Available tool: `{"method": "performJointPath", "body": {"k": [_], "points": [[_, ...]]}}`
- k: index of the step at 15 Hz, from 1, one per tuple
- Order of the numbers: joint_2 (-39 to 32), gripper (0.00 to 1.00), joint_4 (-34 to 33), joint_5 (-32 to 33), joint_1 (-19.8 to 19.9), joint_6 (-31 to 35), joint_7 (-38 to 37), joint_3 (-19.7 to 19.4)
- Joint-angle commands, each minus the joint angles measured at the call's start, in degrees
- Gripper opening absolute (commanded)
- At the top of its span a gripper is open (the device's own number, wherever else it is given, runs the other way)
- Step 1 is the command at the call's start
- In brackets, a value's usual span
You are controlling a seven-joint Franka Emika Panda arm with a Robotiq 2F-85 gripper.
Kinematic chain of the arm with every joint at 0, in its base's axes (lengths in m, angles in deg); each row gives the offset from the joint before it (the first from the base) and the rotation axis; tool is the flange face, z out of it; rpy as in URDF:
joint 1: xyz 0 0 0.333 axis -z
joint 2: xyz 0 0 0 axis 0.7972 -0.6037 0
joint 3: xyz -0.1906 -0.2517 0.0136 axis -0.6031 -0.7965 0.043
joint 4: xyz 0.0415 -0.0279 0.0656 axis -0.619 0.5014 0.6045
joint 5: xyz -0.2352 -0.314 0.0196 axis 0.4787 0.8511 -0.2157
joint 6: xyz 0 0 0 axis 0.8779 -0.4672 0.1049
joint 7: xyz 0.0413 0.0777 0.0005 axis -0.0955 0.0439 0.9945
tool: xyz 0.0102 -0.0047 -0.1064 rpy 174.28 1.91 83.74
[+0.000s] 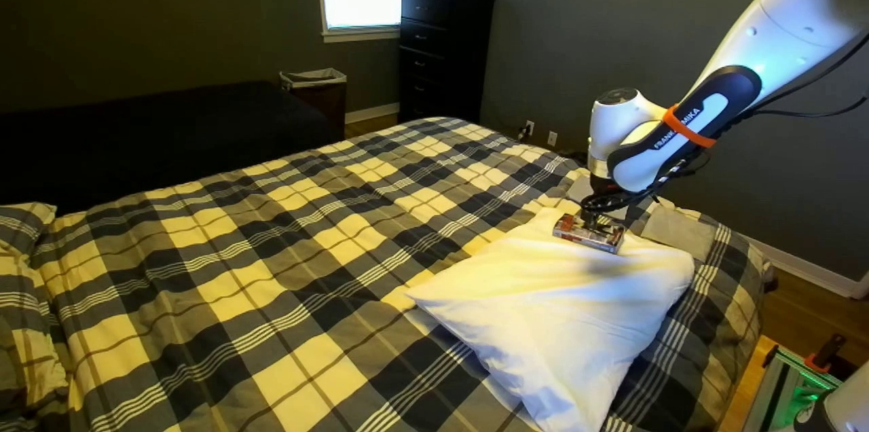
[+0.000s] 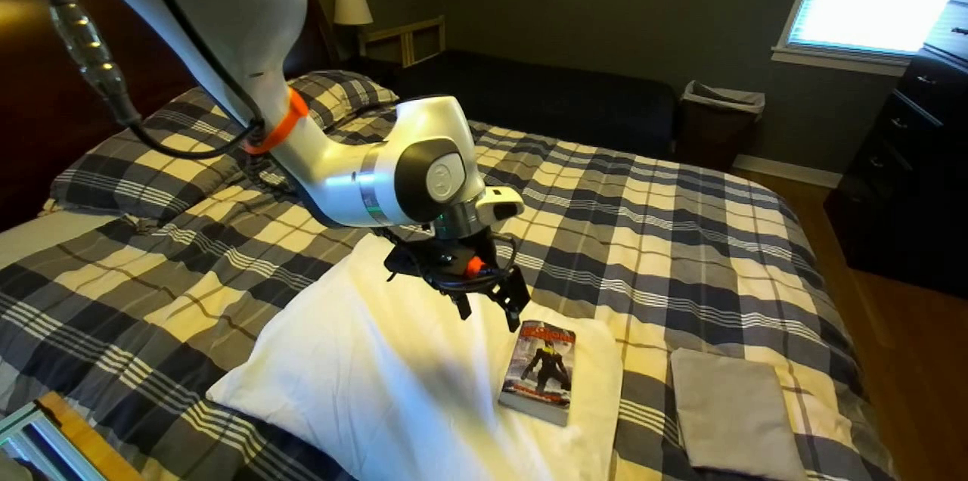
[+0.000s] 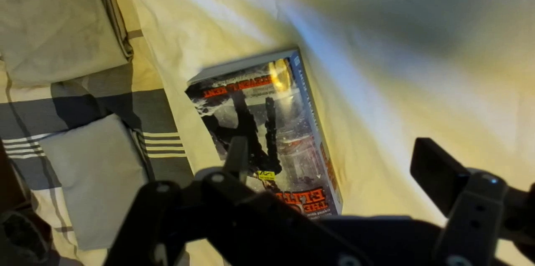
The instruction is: Put the grey beddings on the pillow and take the book off the pillow
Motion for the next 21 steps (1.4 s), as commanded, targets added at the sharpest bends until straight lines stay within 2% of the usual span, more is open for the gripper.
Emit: {"method": "performJointPath", "body": {"k": [1,3,5,9,21], "points": [[-7.41,1.00,-5.43,4.62,-1.01,1.00,-1.62,-3.28],[-10.52,1.00,-7.52,8.18,-1.78,3.13,-3.94,-5.29],[-13.33,1.00,-9.07,9.08,-1.77,6.09,-4.91,-5.98],[-17.47,1.00,-10.49,6.47,-2.41,11.06,-5.88,-6.58],[-28.52,1.00,-17.17,5.74,-8.50,10.86,-8.98,-10.59]]}}
